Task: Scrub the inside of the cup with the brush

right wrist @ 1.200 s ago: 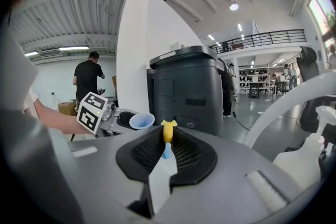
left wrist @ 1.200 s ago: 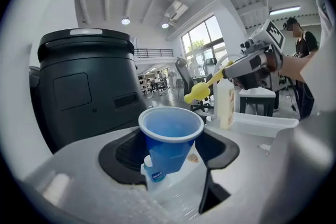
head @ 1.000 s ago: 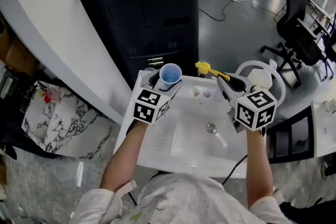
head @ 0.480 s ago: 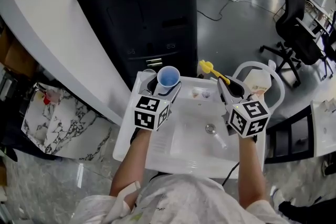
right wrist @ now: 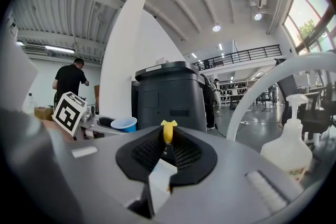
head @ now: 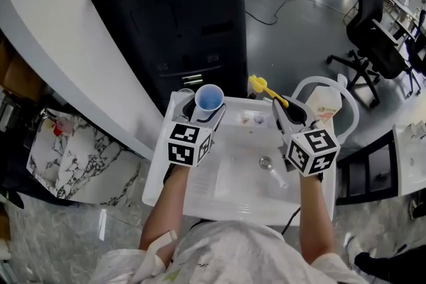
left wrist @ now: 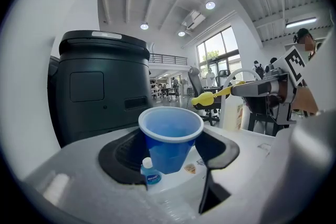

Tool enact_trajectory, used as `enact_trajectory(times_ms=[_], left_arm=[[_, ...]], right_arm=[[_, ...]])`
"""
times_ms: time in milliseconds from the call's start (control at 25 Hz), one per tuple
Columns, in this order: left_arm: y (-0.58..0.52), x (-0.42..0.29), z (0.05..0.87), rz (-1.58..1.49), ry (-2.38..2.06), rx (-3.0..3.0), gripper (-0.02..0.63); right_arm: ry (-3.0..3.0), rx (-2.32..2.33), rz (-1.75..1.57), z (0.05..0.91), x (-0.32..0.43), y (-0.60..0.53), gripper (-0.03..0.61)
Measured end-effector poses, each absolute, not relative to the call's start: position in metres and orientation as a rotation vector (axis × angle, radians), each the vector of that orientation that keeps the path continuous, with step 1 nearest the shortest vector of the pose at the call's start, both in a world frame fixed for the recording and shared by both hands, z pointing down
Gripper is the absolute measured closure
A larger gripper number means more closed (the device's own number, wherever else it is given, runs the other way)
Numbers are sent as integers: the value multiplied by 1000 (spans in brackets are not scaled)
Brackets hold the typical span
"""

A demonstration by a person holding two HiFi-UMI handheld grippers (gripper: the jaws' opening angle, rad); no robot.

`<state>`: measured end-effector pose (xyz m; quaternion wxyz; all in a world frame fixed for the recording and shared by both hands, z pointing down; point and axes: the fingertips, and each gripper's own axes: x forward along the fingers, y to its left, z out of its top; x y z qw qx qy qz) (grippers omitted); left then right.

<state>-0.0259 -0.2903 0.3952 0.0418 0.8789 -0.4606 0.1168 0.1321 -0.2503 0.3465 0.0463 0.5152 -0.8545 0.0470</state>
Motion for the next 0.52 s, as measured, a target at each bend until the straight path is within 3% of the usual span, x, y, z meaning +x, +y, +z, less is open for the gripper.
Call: enact_trajectory(times_ms=[520], left_arm=[[-291, -22, 395, 360, -1402, 2696, 316]], right_arm=[[-2611, 1576, 145, 345, 135, -250, 543]])
